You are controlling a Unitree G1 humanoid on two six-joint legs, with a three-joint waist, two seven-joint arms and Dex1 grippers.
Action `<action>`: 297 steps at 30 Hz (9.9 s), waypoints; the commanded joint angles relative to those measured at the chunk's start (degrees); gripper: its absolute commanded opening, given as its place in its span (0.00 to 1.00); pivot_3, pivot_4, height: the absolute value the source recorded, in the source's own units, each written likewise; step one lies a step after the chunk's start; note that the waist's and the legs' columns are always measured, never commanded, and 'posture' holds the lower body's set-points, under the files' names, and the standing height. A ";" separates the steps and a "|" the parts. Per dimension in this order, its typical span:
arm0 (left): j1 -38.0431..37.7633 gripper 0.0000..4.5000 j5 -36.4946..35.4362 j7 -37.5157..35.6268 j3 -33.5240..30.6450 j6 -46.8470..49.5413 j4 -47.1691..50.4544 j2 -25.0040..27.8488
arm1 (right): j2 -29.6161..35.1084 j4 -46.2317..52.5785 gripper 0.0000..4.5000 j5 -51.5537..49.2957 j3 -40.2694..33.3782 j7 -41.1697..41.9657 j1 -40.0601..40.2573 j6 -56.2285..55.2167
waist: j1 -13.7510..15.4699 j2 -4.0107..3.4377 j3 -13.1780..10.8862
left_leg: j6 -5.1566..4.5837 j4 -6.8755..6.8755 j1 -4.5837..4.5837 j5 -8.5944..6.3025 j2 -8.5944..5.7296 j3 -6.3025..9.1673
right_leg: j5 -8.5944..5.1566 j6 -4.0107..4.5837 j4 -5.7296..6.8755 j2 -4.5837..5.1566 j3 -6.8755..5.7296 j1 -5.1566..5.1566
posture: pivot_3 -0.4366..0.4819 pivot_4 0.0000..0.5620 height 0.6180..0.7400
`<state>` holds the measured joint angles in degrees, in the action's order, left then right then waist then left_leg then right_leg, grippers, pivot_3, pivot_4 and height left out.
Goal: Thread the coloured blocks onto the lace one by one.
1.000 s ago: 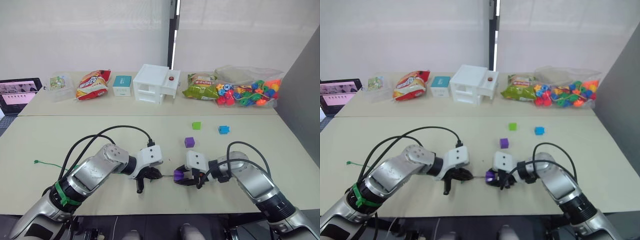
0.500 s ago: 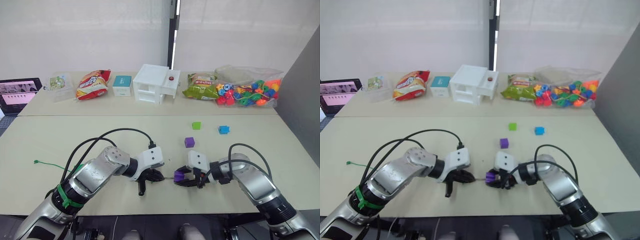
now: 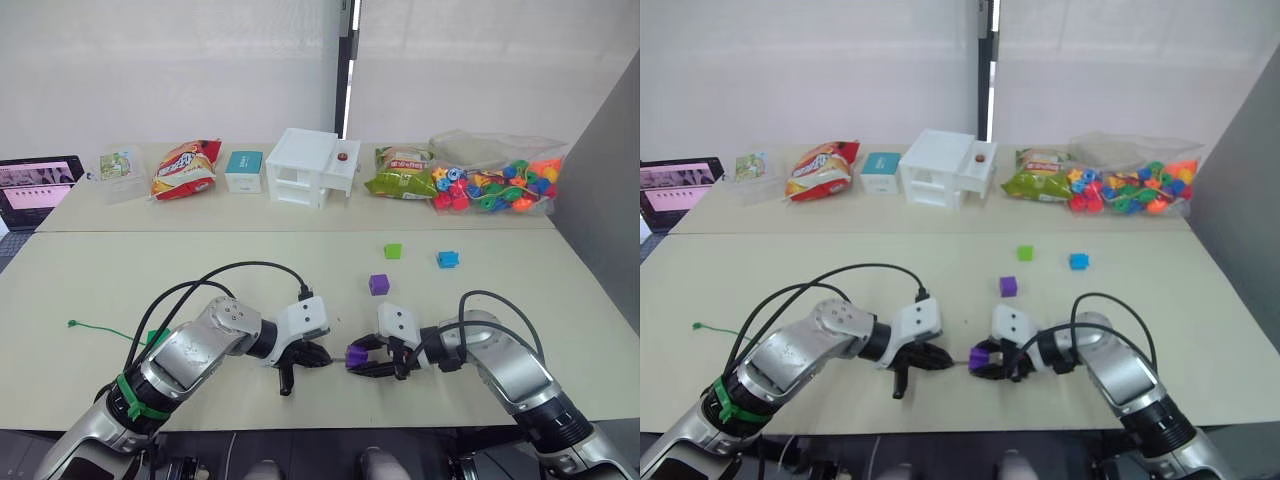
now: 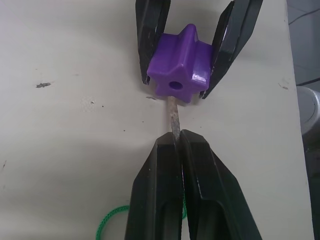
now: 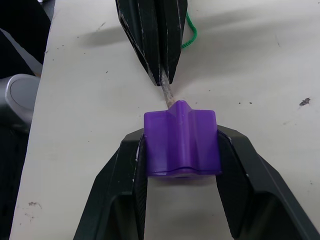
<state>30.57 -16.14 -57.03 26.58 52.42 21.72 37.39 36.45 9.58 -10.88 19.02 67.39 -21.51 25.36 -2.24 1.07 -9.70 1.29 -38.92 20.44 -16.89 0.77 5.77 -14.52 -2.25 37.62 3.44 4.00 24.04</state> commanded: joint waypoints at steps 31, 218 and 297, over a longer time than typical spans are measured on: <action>-1.48 0.00 -3.82 -0.25 -3.28 -2.49 3.92 1.98 | 2.13 -1.02 0.30 -0.70 0.52 0.21 2.29 -0.76 | 0.40 0.00 0.00 | 0.00 -0.01 -0.03 0.00 0.00 -0.01 | 0.00 0.00 -0.02 0.01 0.00 -0.05 | 0.48 0.27 1.00; -5.88 0.96 -11.72 -22.13 -24.07 -23.71 -10.83 18.90 | 7.60 13.13 0.00 -0.62 1.00 -5.34 -3.04 11.51 | -0.24 -0.01 -0.05 | -0.03 0.07 0.07 -0.02 0.07 -0.07 | -0.02 0.01 0.05 -0.01 -0.04 0.15 | 0.48 0.27 1.00; 0.25 0.00 5.15 -14.30 -6.02 -33.54 -20.24 -7.92 | 3.26 7.67 0.25 0.07 -1.06 -13.30 3.60 5.04 | -0.08 0.00 -0.03 | -0.02 -0.04 0.05 -0.01 0.01 0.00 | 0.00 0.02 0.06 -0.01 -0.03 0.08 | 0.48 0.27 1.00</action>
<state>30.60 -9.62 -70.86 21.45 19.02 -0.73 29.33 39.67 17.61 -11.20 19.49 54.76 -18.11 31.34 -2.32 1.08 -9.73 1.27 -38.96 20.49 -16.90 0.78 5.78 -14.53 -2.23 37.68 3.43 3.98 24.12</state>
